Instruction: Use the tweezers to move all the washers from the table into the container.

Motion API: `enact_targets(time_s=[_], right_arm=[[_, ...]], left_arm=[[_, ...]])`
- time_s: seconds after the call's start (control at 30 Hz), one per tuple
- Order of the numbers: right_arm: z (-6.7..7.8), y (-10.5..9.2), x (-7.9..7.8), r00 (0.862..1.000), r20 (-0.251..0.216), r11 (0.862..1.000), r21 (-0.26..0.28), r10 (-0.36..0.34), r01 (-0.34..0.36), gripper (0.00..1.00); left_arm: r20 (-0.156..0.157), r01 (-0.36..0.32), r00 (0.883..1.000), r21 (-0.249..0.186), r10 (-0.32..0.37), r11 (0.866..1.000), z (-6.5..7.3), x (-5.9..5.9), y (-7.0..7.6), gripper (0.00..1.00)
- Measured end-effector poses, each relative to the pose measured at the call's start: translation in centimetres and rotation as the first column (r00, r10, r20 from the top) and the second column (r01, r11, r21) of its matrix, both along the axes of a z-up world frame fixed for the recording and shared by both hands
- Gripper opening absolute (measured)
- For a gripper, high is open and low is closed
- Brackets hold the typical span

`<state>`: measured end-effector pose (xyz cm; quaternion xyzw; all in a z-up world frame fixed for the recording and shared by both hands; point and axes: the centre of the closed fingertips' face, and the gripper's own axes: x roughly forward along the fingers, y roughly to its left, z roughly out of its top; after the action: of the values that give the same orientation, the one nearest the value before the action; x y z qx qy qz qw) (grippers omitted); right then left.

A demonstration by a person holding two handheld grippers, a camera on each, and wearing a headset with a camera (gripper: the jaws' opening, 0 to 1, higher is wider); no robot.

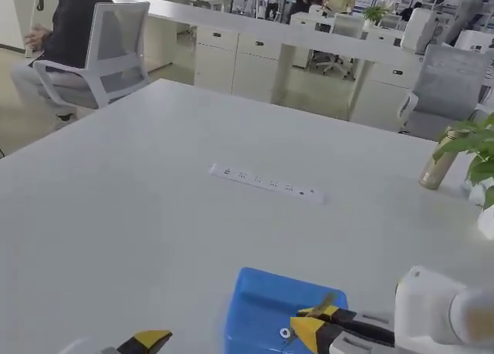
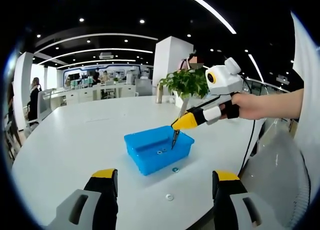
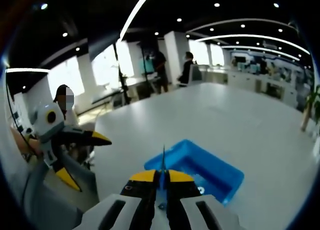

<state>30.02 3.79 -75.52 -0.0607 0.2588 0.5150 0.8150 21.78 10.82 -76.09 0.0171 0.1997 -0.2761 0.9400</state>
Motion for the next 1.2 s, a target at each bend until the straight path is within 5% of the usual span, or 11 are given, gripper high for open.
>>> enact_targets(time_s=[0.43,0.7,1.2], right_arm=[[-5.0,-0.1,-1.6,0.998,-0.044,0.996,-0.068,0.054,-0.057,0.03],[-5.2,0.0,-1.4,0.998,0.003,0.991,-0.122,0.064,-0.063,0.03],[-5.7,0.2,-1.5,0.995,0.008,0.982,-0.160,0.099,-0.096,0.03]], left_arm=[[-0.006,0.009,1.000,-0.005,-0.009,1.000,-0.1,-0.1,-0.2,0.78],[-0.007,0.006,1.000,-0.001,-0.006,1.000,-0.2,-0.1,-0.1,0.77],[-0.006,0.003,1.000,0.002,-0.003,1.000,-0.2,0.0,0.0,0.77]])
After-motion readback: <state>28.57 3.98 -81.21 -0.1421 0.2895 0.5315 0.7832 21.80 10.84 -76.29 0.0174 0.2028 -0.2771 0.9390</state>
